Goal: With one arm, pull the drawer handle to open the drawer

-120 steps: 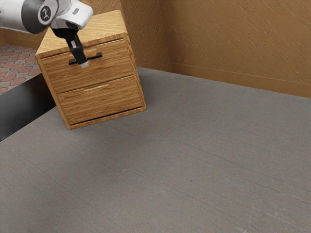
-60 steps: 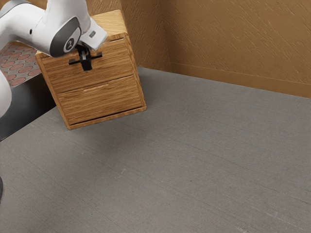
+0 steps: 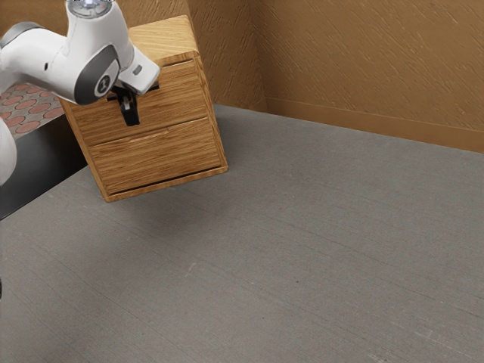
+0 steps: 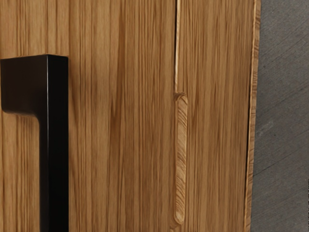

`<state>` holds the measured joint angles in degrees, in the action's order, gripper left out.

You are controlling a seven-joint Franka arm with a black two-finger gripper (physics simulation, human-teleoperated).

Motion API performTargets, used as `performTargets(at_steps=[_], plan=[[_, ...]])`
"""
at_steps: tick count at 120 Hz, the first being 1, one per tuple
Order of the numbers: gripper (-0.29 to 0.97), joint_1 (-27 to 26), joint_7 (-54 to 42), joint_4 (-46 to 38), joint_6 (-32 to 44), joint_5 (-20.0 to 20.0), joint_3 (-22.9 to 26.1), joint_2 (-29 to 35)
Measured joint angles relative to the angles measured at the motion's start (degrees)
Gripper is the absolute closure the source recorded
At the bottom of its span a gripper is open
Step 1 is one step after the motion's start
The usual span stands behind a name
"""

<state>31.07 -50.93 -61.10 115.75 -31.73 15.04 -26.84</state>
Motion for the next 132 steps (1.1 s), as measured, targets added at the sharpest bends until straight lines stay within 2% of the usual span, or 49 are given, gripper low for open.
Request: performTargets(at_steps=[9, 26, 55, 82, 93, 104, 126, 132], plan=[[-0.03, 0.04, 0.08, -0.96, 0.15, 0.52, -0.06, -0.14], [0.0, -0.04, 0.2, -4.57, 0.28, 1.4, 0.12, 1.93], [0.03, -1.74, 0.42, -13.4, 0.37, 3.06, 0.24, 9.49], [0.01, -2.97, 0.62, -21.29, 0.43, 4.55, 0.34, 16.02], [0.08, -3.4, 0.67, -23.97, 0.41, 5.0, 0.27, 18.51], [0.08, -3.78, 0.73, -26.59, 0.38, 5.64, 0.24, 20.83], [-0.03, -4.0, 0.79, -30.06, 0.27, 6.3, 0.54, 23.56], [0.03, -3.74, 0.79, -30.62, 0.22, 6.36, 0.98, 24.35]])
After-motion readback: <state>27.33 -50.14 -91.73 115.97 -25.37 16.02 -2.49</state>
